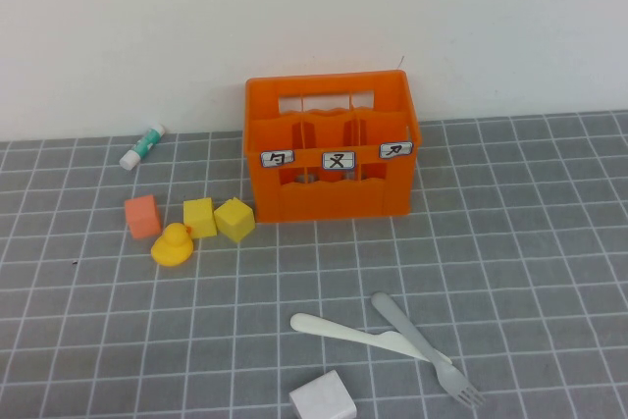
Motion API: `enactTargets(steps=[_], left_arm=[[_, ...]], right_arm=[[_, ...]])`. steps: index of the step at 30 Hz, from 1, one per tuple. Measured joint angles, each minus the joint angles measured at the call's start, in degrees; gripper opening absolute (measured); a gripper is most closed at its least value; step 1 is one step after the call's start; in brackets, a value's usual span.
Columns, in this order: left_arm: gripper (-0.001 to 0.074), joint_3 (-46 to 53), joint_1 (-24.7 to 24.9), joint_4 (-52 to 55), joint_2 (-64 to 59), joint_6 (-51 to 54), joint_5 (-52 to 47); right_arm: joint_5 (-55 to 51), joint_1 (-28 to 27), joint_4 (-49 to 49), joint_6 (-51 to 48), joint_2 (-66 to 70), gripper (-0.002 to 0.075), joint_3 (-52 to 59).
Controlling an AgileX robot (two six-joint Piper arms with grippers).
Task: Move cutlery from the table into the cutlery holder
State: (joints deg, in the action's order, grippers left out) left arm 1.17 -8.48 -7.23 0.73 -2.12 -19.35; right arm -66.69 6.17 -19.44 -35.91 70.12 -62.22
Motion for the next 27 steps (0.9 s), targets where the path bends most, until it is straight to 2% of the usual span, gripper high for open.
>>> enactTargets(steps=[8,12,16,27], left_arm=[[-0.0001,0.0,0.0,0.0,0.0,0.0,0.0],[-0.0001,0.0,0.0,0.0,0.0,0.0,0.0],[-0.0001,0.0,0.0,0.0,0.0,0.0,0.0],[-0.0001,0.0,0.0,0.0,0.0,0.0,0.0]], right_arm=[[0.0,15.4,12.5,10.1,15.4,-0.0003,-9.3],[0.2,20.9,19.0,15.6,23.0,-0.0003,-14.4],[0.5,24.0,21.1,19.0,30.1,-0.0003,-18.8],[0.7,29.0,21.2,19.7,43.6,-0.0003,-26.6]])
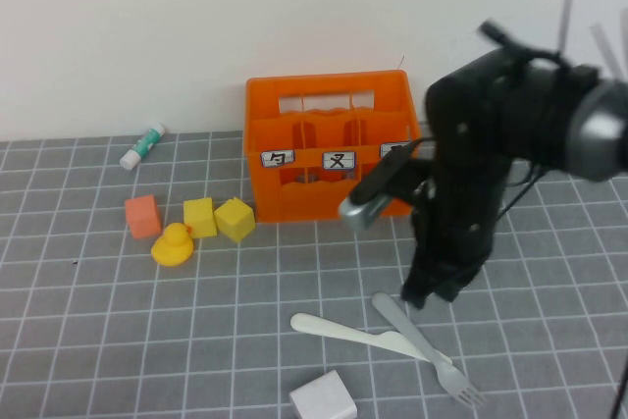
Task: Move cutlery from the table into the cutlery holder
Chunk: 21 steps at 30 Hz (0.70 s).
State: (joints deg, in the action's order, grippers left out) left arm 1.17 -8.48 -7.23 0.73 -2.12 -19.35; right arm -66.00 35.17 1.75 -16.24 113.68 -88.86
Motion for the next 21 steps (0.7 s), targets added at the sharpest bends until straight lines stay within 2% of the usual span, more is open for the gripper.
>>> enactTargets(steps=[3,5,7,11,13,17,21], left_arm=[[-0.0001,0.0,0.0,0.0,0.0,0.0,0.0],[-0.0001,0.0,0.0,0.0,0.0,0.0,0.0],[-0.0001,0.0,0.0,0.0,0.0,0.0,0.0],[-0.0001,0.0,0.0,0.0,0.0,0.0,0.0],[-0.0001,0.0,0.0,0.0,0.0,0.0,0.0],[-0.0001,0.0,0.0,0.0,0.0,0.0,0.0],[-0.0001,0.0,0.0,0.0,0.0,0.0,0.0]], right_arm=[[3.1,0.8,-0.8,0.0,2.1,0.0003,-0.2],[5.5,0.9,-2.4,-0.7,3.3,0.0041,-0.2],[7.8,0.9,-5.0,-1.2,4.0,0.0111,-0.2],[11.6,0.9,-7.5,-1.3,4.9,0.032,-0.2],[12.4,1.0,-7.7,-1.4,5.5,0.0391,-0.2],[12.8,1.0,-7.7,-0.7,7.1,0.0428,-0.2],[12.7,1.0,-7.7,0.5,8.9,0.0418,-0.2]])
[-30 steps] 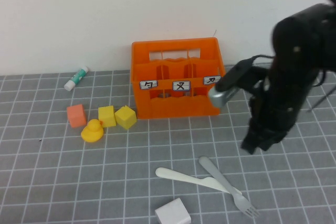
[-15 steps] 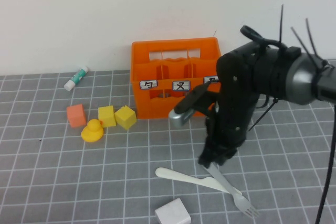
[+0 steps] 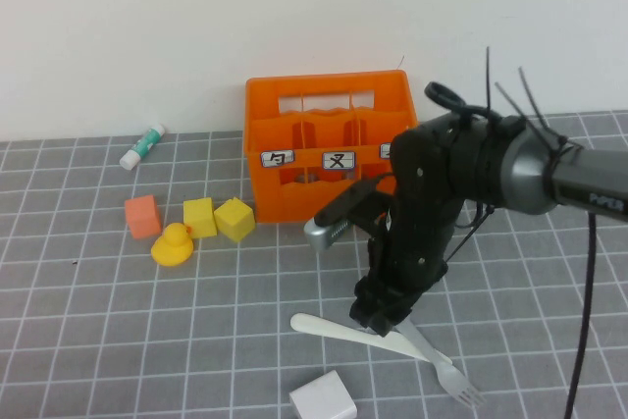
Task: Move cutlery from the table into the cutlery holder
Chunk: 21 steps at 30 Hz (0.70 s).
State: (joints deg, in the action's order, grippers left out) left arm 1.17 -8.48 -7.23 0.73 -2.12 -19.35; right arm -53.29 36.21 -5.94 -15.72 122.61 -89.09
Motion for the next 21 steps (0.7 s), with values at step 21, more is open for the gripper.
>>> enactTargets(steps=[21], left_arm=[[-0.0001,0.0,0.0,0.0,0.0,0.0,0.0]], right_arm=[[1.8,0.0,6.8,10.3,3.7,0.0202,-0.7]])
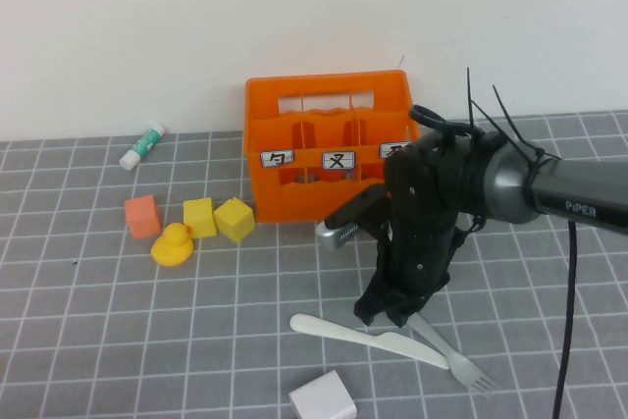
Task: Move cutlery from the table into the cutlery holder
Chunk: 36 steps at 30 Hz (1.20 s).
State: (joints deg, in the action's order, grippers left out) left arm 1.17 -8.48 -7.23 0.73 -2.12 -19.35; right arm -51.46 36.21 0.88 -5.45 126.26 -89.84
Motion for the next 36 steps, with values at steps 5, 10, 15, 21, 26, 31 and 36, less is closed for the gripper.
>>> enactTargets(steps=[5,10,15,21,26,31,36], left_arm=[[-0.0001,0.0,0.0,0.0,0.0,0.0,0.0],[-0.0001,0.0,0.0,0.0,0.0,0.0,0.0],[-0.0001,0.0,0.0,0.0,0.0,0.0,0.0],[-0.0001,0.0,0.0,0.0,0.0,0.0,0.0],[-0.0001,0.0,0.0,0.0,0.0,0.0,0.0],[-0.0001,0.0,0.0,0.0,0.0,0.0,0.0],[-0.0001,0.0,0.0,0.0,0.0,0.0,0.0]], right_arm=[[-1.0,0.0,-1.5,-1.0,-2.4,0.0202,0.0],[-0.8,0.1,-4.5,-5.2,-11.3,0.0202,0.1],[5.5,1.2,-5.5,-6.3,-23.6,0.0202,7.8],[36.2,2.3,-11.4,-8.5,-34.9,0.0202,24.1],[63.7,2.3,-17.5,-8.5,-34.7,0.0202,29.6],[76.1,2.3,-18.2,-8.6,-29.3,0.0202,25.9],[77.1,2.3,-17.2,-9.1,-22.0,0.0202,17.8]])
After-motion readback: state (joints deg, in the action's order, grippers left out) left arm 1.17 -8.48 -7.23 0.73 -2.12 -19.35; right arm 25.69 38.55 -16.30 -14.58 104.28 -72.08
